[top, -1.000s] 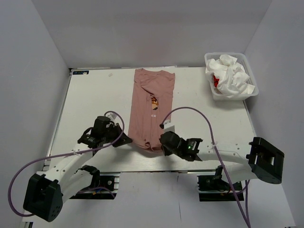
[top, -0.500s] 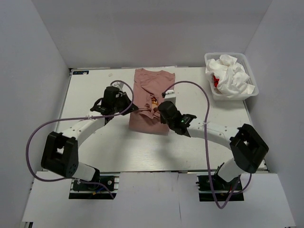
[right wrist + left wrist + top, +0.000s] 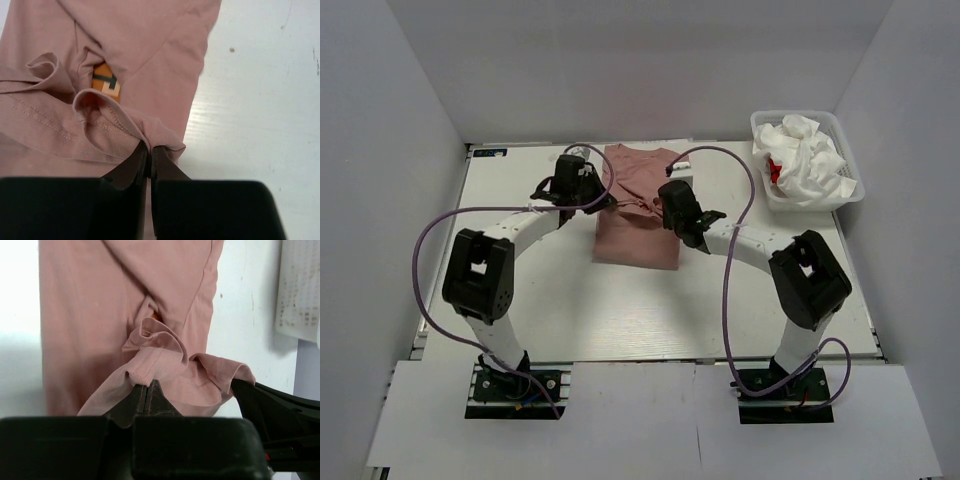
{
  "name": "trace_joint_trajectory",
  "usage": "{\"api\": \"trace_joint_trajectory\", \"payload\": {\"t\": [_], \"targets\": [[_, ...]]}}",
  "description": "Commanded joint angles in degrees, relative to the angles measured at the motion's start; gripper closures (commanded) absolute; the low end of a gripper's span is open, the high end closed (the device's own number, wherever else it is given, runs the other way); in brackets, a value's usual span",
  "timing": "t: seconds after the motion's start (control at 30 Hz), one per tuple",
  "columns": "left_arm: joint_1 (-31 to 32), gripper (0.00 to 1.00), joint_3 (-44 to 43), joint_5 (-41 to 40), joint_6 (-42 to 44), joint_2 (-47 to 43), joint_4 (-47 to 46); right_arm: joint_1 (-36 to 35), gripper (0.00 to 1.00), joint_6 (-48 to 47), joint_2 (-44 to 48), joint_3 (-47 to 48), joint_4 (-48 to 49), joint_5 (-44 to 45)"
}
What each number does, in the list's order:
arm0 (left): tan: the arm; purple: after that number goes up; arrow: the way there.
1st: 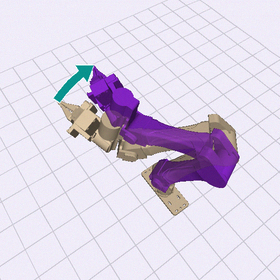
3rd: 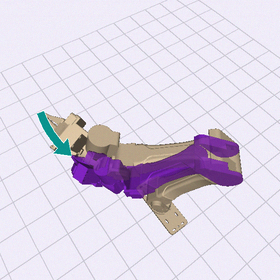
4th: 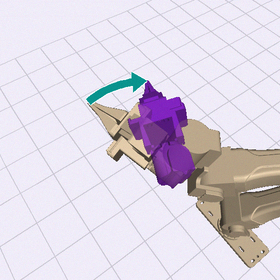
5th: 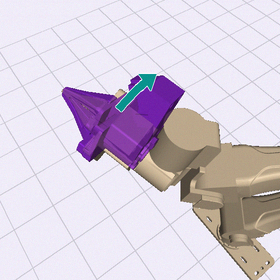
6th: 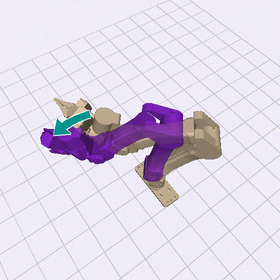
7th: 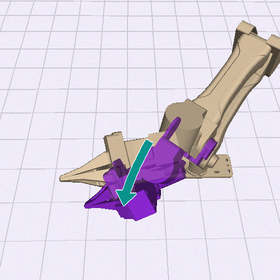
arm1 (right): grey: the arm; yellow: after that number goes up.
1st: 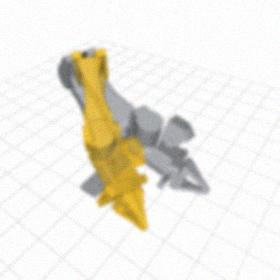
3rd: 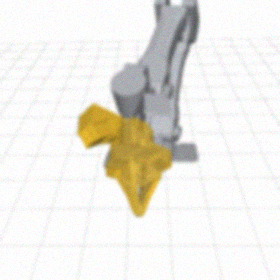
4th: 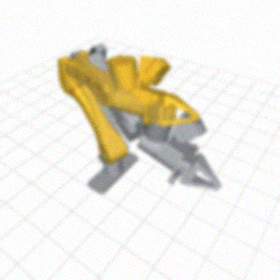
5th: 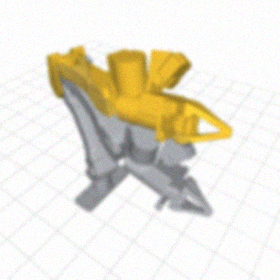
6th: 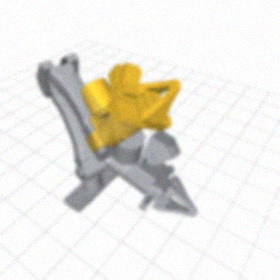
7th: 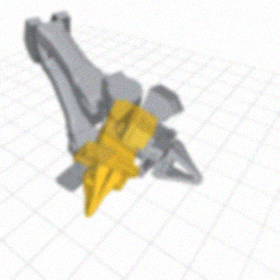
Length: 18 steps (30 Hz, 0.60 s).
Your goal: Fold and stack the t-shirts
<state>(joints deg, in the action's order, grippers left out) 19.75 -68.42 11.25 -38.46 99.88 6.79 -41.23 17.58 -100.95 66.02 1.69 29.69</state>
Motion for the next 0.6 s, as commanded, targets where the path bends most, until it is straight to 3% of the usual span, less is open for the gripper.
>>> {"api": "trace_joint_trajectory", "payload": {"t": [0.0, 0.13, 0.17, 0.2, 0.23, 0.3, 0.33, 0.4, 0.43, 0.57], "targets": [[-0.9, 1.0, -5.9, -1.1, 1.4, 3.8, 0.2, 2.3, 1.0, -2.6, -3.1, 4.8, 4.0, -2.2], [-2.1, 0.98, -10.5, -1.1, 1.4, 9.0, -0.3, 4.4, 0.99, -3.4, -8.5, 11.0, 3.6, -4.3], [-2.1, 0.88, -12.2, -1.1, 1.4, 10.2, 0.2, 4.8, 0.93, -3.6, -11.3, 12.3, 3.1, -4.5], [-2.6, 0.64, -14.1, -1.1, 1.9, 11.3, 1.0, 5.3, 0.83, -3.6, -12.2, 13.4, 2.1, -4.3], [-2.6, 0.39, -16.5, -1.1, 1.9, 13.8, 4.7, 5.6, 0.54, -4.0, -12.9, 16.1, -0.6, -4.7], [-3.2, 0.08, -22.8, -1.1, 3.6, 15.6, 7.9, 5.8, 0.33, -4.6, -14.2, 19.6, -1.6, -5.2], [-3.2, 0.0, -24.6, -1.1, 4.3, 15.6, 9.5, 5.8, 0.27, -4.3, -14.2, 20.9, -5.2, -5.3], [-3.2, 0.0, -24.7, -1.1, 5.4, 14.3, 9.5, 5.6, 0.21, -3.2, -11.8, 19.9, -5.5, -4.9], [-3.2, 0.0, -22.5, -1.1, 6.0, 13.1, 8.9, 5.6, 0.1, -2.7, -9.9, 18.1, -4.2, -6.6], [-3.2, 0.0, -12.2, -2.5, 6.6, 4.3, 6.4, 5.5, 0.1, -2.2, -4.5, 11.2, -0.5, -14.2]]}}
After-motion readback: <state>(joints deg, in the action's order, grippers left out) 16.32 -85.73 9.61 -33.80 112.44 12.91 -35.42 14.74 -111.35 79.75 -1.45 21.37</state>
